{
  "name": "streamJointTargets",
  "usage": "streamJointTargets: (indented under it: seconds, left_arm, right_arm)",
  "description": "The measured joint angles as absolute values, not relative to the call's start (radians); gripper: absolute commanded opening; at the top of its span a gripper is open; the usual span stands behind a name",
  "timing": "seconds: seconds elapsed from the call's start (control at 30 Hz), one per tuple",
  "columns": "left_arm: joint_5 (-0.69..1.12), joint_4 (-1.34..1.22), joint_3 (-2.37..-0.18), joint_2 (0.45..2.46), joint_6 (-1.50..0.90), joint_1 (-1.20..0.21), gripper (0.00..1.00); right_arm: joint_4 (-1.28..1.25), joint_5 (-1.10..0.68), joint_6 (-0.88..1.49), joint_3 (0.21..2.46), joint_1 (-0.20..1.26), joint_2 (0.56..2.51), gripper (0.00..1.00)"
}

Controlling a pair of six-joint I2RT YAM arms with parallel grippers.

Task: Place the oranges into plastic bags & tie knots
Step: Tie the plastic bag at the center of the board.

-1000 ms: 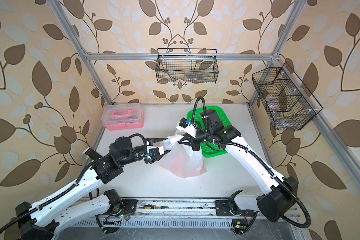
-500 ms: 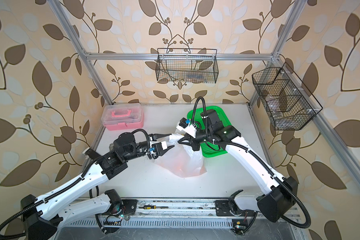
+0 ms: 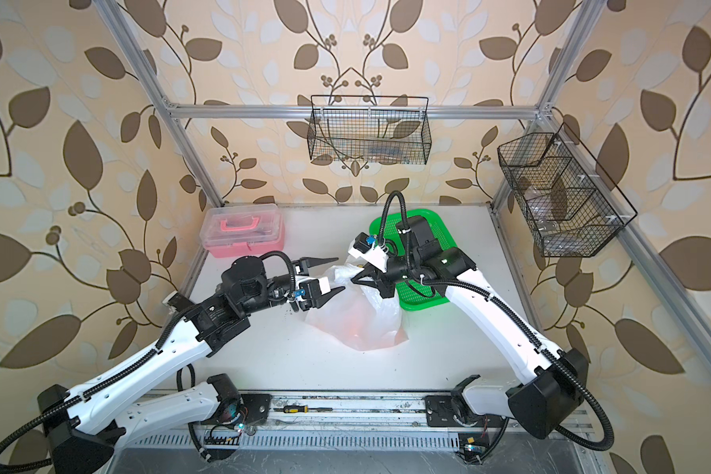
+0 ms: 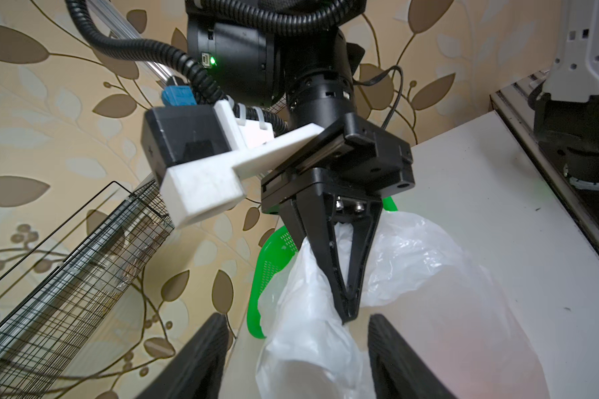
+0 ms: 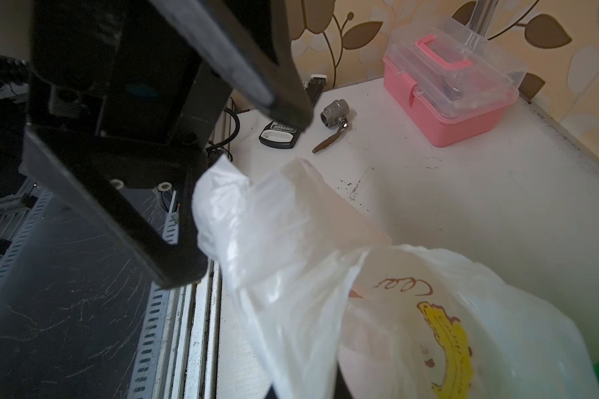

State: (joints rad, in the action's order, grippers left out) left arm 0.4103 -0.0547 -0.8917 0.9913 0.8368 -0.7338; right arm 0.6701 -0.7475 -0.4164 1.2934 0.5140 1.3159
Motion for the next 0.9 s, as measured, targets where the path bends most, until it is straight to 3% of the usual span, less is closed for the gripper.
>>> streamJointTargets:
  seconds: [0.2, 0.53, 0.73, 0.77, 0.83, 0.9]
  left_arm:
    - [0.431, 0.009, -0.942, 1.047, 0.864, -0.734, 0.50]
    - [0.439, 0.056, -0.987, 1.074, 0.890, -0.733, 0.39]
    - [0.437, 0.098, -1.004, 1.093, 0.902, -0.732, 0.13]
    - [0.437, 0.106, -1.011, 1.097, 0.905, -0.732, 0.07]
    - [0.435, 0.111, -1.016, 1.099, 0.915, -0.732, 0.00]
    - [0.435, 0.115, -1.016, 1.099, 0.913, -0.732, 0.00]
  right_arm:
    - [0.670, -0.748, -0.416, 1.293, 0.514, 1.316, 0.00]
    - [0.670, -0.748, -0.423, 1.293, 0.514, 1.316, 0.00]
    - [0.672, -0.748, -0.429, 1.293, 0.515, 1.307, 0.00]
    - [0.672, -0.747, -0.430, 1.293, 0.515, 1.304, 0.02]
    - [0.672, -0.746, -0.431, 1.293, 0.515, 1.301, 0.15]
    - [0.677, -0.736, -0.437, 1.293, 0.515, 1.297, 0.37]
